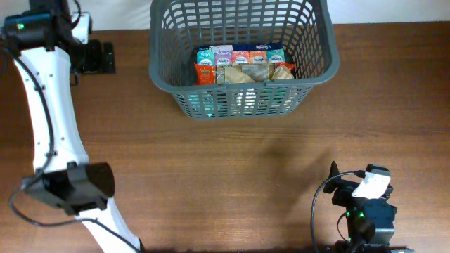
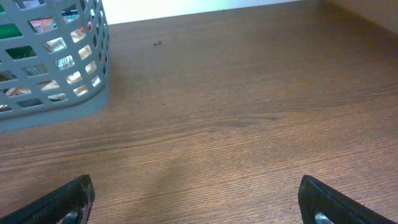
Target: Pack container
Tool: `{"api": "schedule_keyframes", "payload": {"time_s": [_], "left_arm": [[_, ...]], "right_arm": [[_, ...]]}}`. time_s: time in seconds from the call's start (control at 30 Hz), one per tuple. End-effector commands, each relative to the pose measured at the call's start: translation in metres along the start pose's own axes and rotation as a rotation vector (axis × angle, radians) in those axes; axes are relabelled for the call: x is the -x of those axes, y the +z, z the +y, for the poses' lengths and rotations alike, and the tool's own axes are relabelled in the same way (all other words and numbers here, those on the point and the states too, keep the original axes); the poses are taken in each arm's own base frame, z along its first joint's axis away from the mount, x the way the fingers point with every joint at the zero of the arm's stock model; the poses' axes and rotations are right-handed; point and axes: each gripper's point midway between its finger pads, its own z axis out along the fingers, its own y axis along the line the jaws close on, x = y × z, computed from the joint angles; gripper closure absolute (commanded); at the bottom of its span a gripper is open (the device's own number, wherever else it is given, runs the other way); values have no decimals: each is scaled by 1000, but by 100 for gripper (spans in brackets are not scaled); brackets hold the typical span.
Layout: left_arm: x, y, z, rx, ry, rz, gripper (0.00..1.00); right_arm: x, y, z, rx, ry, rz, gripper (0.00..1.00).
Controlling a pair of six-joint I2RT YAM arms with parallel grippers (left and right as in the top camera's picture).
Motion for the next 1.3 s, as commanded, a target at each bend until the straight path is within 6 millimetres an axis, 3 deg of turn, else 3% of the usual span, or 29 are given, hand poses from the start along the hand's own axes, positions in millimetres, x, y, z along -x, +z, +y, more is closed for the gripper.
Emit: {"api": "schedule_keyframes", "payload": {"time_s": [0.0,0.1,0.17,0.33,0.47,0.6,0.77,0.9,1.17,1.27], "left_arm": [[0,-78,-36,-36,60,-163,1],[-10,-111,-58,-62,114,-237,1],[6,-138,-66,-72,123,-395,1],[15,-228,-80,-110,128,-806,1],[-3,-284,-73,-117,92,-1103,1],[-45,-301,-58,-94,46,-1333,1],[-106,-280,-46,-52,-8,-1525,1],[-150,-237,-42,-23,-46,-1596,1],[-189,-151,-51,-24,-45,-1592,1],[-198,-129,-54,-24,-46,-1597,1]], "right_arm": [[-1,1,-1,-10,6,-7,1],[-1,1,-1,-10,6,-7,1],[-1,1,-1,-10,6,-7,1],[-1,1,-1,-10,6,-7,1],[-1,1,-1,-10,6,-7,2],[-1,1,-1,-10,6,-7,1],[-1,1,-1,-10,6,-7,1],[-1,1,-1,-10,6,-6,1],[-1,1,-1,-10,6,-7,1],[-1,1,-1,-10,6,-7,1]]}}
